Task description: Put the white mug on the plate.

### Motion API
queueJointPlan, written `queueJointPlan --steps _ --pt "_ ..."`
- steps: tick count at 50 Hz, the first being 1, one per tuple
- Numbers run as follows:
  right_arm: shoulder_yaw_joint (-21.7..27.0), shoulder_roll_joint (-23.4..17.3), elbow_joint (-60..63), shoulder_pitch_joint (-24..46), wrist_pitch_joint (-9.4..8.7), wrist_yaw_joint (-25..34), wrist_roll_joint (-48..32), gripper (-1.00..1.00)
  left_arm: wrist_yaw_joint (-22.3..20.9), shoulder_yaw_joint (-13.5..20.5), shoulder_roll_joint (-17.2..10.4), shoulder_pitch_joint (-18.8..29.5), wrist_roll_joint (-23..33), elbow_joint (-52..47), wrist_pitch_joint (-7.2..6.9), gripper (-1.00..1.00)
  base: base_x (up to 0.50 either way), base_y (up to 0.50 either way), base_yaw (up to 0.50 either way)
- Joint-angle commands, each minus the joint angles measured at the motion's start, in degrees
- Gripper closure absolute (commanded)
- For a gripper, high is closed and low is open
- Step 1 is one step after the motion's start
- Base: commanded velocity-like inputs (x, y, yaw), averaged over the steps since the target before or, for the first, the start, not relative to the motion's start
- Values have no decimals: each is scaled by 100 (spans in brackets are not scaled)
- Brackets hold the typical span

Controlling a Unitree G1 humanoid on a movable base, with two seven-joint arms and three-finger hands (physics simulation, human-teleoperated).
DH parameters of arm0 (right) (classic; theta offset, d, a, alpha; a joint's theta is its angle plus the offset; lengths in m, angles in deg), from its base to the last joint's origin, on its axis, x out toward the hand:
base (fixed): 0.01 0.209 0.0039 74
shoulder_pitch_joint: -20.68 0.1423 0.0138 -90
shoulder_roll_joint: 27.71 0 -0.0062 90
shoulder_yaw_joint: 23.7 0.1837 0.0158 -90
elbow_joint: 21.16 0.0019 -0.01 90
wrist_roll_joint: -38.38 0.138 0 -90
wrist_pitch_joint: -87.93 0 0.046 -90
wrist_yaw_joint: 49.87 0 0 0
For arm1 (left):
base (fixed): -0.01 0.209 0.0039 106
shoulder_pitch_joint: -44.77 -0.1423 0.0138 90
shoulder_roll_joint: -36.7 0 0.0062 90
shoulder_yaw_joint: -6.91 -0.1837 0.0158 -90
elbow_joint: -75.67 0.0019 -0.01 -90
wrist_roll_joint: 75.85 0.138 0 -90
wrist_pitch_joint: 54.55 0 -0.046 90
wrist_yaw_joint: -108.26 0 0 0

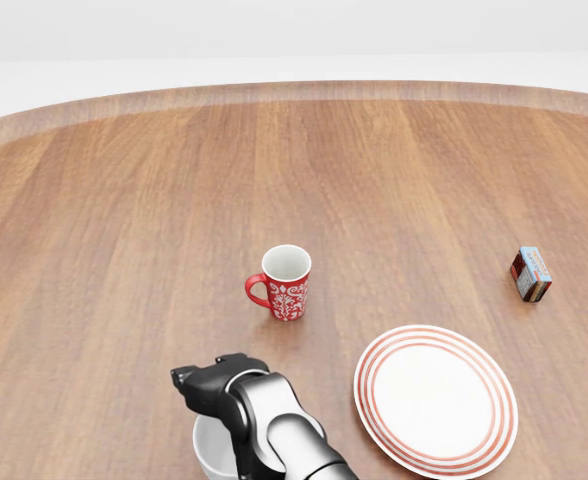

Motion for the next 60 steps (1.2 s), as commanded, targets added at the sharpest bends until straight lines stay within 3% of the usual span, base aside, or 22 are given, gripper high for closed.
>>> queueJointPlan --steps 1,19,21,22,23,25,26,47,54,57,60 --pt "-35 -5 -1019 298 0 -316 162 -100 60 -82 40 49 23 321 0 -100 0 0 0" --pt "-14 -37 -1460 378 0 -596 370 -100 51 -91 53 37 31 320 0 -100 0 0 0" --pt "-14 -37 -1486 388 0 -626 379 -72 48 -91 58 34 33 324 0 -100 0 0 0" --pt "-15 -35 -1496 396 0 -638 381 -69 48 -87 60 29 27 312 0 -100 0 0 0" --pt "-22 -33 -1494 395 0 -631 377 -36 48 -90 61 28 32 314 0 -100 0 0 0" --pt "-22 -40 -1519 402 0 -657 378 70 50 -82 63 25 22 303 0 -100 0 0 0" --pt "-23 -43 -1526 401 0 -665 377 100 51 -82 62 25 24 300 0 -100 0 0 0" --pt "-6 -169 -1227 504 0 -492 279 100 53 -71 52 22 -21 312 0 -100 0 0 0" --pt "261 -999 -185 996 0 398 54 100 52 -91 47 39 -3 356 0 -100 0 0 0" --pt "573 -1695 586 1443 0 996 -132 100 58 -93 44 46 -3 345 0 -100 0 0 0" --pt "858 -2153 968 1765 0 996 -234 100 56 -114 51 42 15 330 0 -100 0 0 0"
